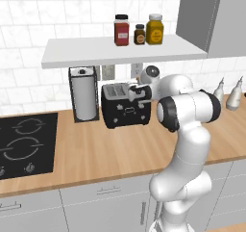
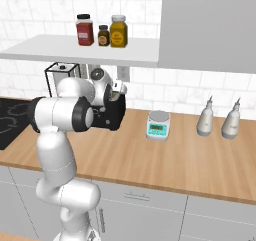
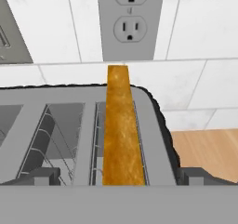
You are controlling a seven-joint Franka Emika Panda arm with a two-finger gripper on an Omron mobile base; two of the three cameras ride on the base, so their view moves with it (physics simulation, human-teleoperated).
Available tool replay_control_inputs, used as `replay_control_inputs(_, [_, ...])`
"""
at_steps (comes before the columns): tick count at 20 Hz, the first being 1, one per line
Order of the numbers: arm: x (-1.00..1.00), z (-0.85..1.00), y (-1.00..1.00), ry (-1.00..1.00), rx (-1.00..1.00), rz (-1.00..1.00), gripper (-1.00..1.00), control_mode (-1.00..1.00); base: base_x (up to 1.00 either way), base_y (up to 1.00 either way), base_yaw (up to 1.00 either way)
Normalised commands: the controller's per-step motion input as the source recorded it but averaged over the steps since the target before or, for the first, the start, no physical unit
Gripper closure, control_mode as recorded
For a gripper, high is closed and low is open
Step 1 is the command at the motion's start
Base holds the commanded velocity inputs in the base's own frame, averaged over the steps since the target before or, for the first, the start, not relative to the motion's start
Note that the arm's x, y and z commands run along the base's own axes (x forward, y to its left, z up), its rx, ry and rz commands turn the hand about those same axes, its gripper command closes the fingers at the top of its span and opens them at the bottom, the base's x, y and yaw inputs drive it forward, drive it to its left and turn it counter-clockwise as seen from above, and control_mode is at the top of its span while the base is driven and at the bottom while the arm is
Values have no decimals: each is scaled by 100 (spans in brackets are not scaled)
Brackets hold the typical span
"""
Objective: Start the toaster. Once the lever pops up, take the bread to the plate on the dining counter.
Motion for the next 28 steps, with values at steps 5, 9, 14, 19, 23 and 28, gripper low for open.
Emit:
replay_control_inputs(5, [12, -25, 0, 0, 0, 0, 100, -100, 0, 0, 0])
replay_control_inputs(9, [1, -24, 0, 0, 0, 0, 100, -100, 0, 0, 0])
replay_control_inputs(14, [0, -8, 0, 0, 0, 0, 100, -100, 0, 0, 0])
replay_control_inputs(19, [-3, 3, 0, -10, 0, 0, 100, -100, 0, 0, 0])
replay_control_inputs(23, [-18, 31, 0, -16, 0, 0, 100, -100, 0, 0, 0])
replay_control_inputs(28, [-21, 65, 0, -14, 0, 0, 100, -100, 0, 0, 0])
